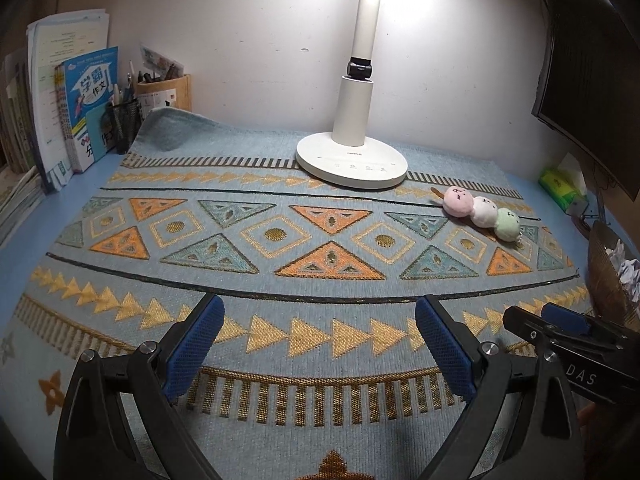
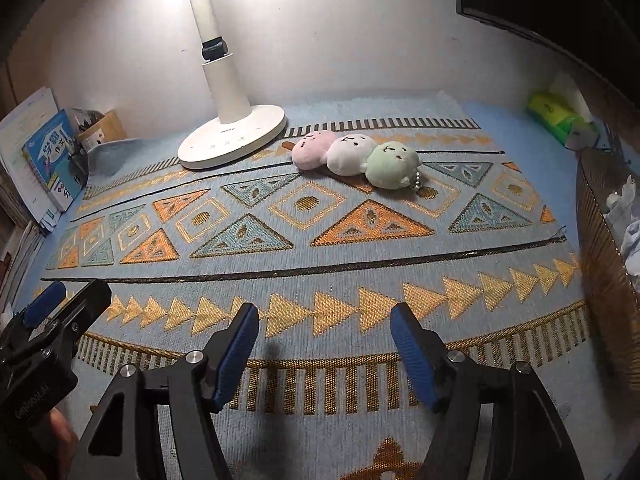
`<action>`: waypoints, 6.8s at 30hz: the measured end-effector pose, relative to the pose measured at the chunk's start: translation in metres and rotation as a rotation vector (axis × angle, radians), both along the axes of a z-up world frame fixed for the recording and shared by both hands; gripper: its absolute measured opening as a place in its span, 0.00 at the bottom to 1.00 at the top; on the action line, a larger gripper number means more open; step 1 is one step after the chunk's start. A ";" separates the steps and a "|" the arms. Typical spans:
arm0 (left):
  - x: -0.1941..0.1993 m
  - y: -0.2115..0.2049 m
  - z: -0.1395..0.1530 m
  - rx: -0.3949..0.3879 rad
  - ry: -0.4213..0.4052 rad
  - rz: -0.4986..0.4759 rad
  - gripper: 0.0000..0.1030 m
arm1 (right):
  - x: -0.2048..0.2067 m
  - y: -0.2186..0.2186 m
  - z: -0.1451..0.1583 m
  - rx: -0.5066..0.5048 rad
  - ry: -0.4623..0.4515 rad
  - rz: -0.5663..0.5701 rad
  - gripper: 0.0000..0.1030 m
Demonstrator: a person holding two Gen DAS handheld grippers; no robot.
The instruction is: Organize objects
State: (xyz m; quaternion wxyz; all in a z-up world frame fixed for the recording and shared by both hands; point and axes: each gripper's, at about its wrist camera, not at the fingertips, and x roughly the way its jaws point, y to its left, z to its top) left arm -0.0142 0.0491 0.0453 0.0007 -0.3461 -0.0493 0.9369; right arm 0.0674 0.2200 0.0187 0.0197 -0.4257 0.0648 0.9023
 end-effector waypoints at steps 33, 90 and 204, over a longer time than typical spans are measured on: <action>-0.041 0.007 0.025 -0.100 0.010 -0.074 0.99 | -0.054 0.005 0.038 0.117 0.022 0.032 0.85; -0.059 0.002 -0.004 0.053 -0.028 -0.135 0.99 | -0.017 -0.021 0.006 0.070 -0.093 0.157 0.73; -0.027 -0.028 -0.036 -0.067 -0.242 -0.010 0.99 | -0.018 -0.050 -0.010 0.062 -0.075 0.047 0.72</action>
